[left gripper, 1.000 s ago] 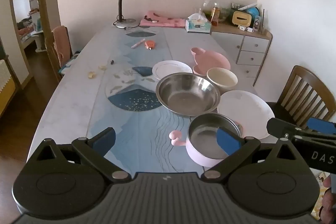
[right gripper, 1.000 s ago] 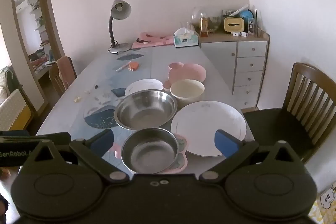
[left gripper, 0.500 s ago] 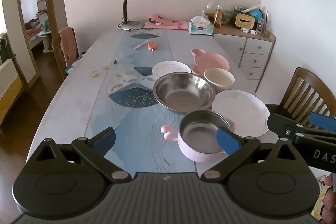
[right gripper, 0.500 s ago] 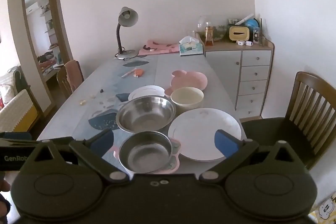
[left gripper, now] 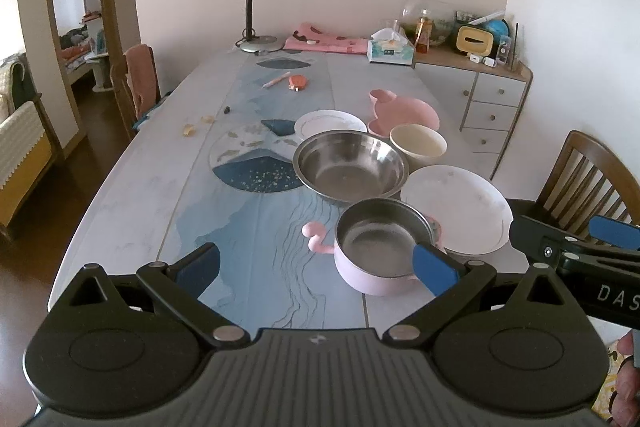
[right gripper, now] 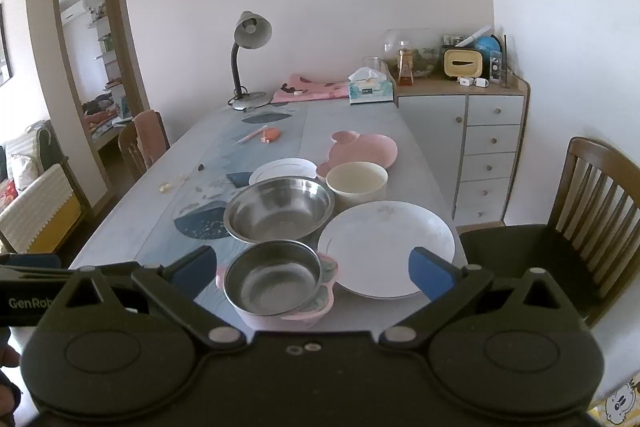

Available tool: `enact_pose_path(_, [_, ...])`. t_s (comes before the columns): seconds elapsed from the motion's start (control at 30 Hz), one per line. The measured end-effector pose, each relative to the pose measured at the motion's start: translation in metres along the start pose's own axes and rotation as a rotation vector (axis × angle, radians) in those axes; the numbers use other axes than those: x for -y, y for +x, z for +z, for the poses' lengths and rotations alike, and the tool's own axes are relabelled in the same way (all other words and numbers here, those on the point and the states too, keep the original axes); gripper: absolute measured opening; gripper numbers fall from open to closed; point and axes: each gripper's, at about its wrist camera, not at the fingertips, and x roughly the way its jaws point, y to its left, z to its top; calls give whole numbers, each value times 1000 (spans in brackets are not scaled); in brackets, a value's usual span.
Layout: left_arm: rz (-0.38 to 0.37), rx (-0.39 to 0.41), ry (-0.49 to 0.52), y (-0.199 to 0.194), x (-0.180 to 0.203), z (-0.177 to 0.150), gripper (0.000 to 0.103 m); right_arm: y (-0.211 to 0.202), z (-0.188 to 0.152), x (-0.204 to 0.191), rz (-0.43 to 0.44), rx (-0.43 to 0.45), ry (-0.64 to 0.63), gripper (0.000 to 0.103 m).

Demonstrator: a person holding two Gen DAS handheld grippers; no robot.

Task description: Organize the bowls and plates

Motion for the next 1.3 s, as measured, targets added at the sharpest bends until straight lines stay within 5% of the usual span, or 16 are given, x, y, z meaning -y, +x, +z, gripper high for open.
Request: enact_pose_path(1.3, [-47, 68, 38, -12, -27, 12, 103, -6, 2, -29, -44, 71, 15, 103])
